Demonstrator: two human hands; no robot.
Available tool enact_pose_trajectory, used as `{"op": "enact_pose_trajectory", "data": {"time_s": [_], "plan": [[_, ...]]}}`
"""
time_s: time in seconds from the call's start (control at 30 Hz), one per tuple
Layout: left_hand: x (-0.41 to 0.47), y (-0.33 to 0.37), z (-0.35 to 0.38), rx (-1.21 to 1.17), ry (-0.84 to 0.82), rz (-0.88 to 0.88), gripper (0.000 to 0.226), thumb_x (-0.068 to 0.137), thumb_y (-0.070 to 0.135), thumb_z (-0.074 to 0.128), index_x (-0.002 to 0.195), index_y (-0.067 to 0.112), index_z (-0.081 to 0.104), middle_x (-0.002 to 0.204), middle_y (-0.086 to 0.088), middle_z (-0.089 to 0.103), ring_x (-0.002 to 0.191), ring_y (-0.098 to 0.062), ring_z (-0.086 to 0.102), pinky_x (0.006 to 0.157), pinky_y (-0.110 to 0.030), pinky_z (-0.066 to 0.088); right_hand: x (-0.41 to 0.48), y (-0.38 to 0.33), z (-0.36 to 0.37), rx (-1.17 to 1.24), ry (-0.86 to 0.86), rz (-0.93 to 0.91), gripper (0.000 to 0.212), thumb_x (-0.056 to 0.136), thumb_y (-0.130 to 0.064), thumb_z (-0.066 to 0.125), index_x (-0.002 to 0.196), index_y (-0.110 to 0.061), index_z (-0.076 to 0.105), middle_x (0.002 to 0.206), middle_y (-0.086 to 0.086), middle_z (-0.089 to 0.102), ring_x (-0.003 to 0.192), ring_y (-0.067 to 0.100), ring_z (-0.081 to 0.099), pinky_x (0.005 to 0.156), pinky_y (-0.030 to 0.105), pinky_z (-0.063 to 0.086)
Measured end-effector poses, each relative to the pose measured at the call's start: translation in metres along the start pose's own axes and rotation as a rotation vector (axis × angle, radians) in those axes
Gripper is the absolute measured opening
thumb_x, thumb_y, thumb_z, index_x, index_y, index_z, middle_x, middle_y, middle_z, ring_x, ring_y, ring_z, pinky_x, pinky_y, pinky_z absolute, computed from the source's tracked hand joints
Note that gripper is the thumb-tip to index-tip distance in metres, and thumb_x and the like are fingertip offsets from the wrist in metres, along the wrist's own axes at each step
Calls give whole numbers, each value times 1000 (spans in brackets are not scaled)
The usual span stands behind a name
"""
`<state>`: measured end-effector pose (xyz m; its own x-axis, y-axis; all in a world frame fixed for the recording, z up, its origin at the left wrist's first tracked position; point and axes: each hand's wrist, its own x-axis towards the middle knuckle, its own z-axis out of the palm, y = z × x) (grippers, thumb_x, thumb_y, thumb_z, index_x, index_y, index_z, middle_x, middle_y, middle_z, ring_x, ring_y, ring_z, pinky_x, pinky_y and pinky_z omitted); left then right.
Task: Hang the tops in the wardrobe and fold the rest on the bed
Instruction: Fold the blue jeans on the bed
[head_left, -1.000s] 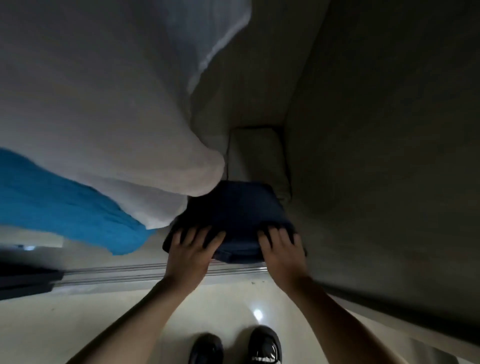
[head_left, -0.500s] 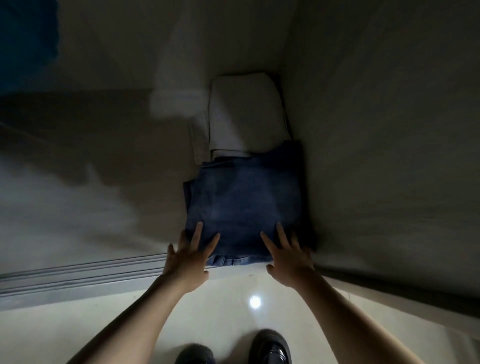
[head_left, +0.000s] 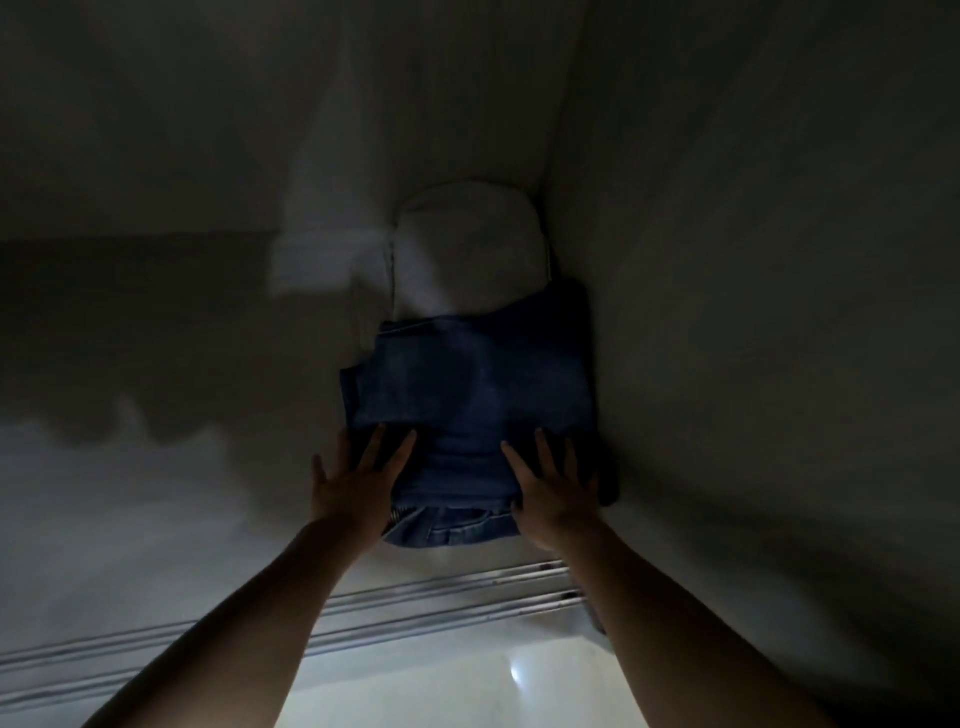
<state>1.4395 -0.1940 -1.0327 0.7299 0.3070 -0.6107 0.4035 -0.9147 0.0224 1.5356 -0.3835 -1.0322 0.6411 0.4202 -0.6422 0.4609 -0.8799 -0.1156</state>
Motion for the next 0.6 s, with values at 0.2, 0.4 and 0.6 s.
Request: {"op": "enact_pose_trajectory", "data": {"time_s": [0.2, 0.4, 0.6], "plan": [[-40, 4, 4, 95, -48, 17, 76, 98, 21, 37, 145, 28, -21, 153, -10, -28, 142, -37, -15, 113, -55, 6, -34, -1, 2, -39, -29, 0, 79, 93, -33, 47, 148, -35, -10, 155, 10, -19, 143, 34, -13, 113, 52, 6], [-139, 17, -15, 150, -113, 44, 75, 97, 19, 36, 146, 27, -20, 153, -13, -26, 143, -34, -14, 115, -50, 4, -134, -12, -36, -37, -89, -4, 79, 94, -28, 46, 148, -33, -12, 154, 14, -23, 143, 35, -13, 114, 46, 8], [-230, 28, -93, 138, -57, 73, 70, 96, 17, 35, 150, 29, -9, 156, -8, -18, 144, -28, -7, 115, -44, 7, -232, -24, -107, -104, -34, 2, 75, 96, -31, 41, 148, -32, -13, 154, 16, -21, 143, 34, -9, 114, 45, 14]]}}
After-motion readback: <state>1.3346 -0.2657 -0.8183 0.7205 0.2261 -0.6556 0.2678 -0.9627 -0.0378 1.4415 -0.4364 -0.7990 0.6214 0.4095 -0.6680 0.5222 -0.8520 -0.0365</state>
